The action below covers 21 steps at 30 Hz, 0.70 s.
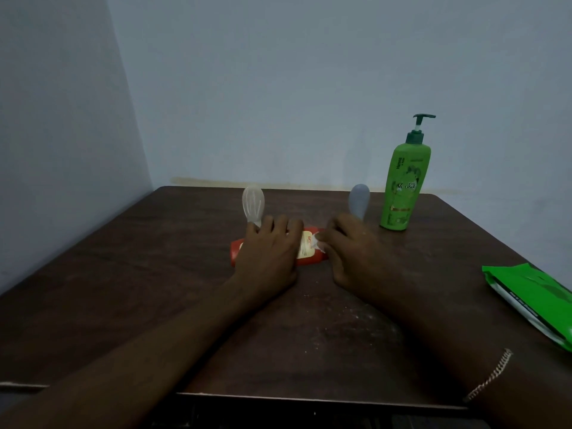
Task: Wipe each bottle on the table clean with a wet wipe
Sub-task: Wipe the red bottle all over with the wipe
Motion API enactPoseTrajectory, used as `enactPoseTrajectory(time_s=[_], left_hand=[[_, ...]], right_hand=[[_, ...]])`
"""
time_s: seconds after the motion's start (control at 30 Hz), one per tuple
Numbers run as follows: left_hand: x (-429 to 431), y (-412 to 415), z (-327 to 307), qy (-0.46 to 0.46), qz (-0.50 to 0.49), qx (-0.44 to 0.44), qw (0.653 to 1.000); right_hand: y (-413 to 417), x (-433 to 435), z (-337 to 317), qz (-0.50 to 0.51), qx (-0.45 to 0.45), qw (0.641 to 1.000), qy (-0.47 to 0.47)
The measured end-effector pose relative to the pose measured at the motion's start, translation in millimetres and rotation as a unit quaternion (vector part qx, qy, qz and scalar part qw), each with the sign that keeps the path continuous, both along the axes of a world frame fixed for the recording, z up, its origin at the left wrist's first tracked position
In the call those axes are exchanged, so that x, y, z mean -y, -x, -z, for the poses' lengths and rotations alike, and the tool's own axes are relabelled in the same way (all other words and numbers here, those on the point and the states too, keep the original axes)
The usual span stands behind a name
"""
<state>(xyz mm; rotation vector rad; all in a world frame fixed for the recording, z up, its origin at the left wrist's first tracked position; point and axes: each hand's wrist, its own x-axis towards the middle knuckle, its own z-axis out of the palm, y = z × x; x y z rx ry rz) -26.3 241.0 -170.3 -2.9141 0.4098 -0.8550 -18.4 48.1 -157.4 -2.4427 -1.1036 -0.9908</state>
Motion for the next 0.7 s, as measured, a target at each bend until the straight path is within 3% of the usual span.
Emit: enactPoseTrajectory(time_s=[0.07, 0.17, 0.27, 0.33, 0.43, 0.5, 0.57, 0.7], left_hand=[[-3, -1, 1, 0.002, 0.0, 0.004, 1.0], [-4, -2, 0, -0.039, 0.023, 0.024, 0.999], [-5, -3, 0, -0.073, 0.059, 0.059, 0.994], [-7, -4, 1, -0.069, 0.084, 0.075, 0.991], [-8, -4, 0, -0.058, 0.118, 0.085, 0.988], [-7, -3, -1, -0.032, 0.134, 0.085, 0.987], [-7, -1, -2, 0.03, 0.146, 0.083, 0.985], [-9, 0, -6, 0.137, 0.153, 0.077, 0.976]], right_hand=[[-2, 1, 1, -0.001, 0.005, 1.0, 0.011], [-6, 2, -1, 0.013, -0.022, 0.998, -0.061], [-8, 6, -9, 0.006, -0.137, 0.972, -0.19], [-11, 12, -14, -0.053, -0.281, 0.917, -0.278], [-12, 16, -18, -0.146, -0.489, 0.765, -0.392], [-12, 16, -18, -0.181, -0.546, 0.689, -0.441], [-12, 17, -16, -0.199, -0.555, 0.669, -0.452], [-11, 13, -11, -0.223, -0.534, 0.68, -0.451]])
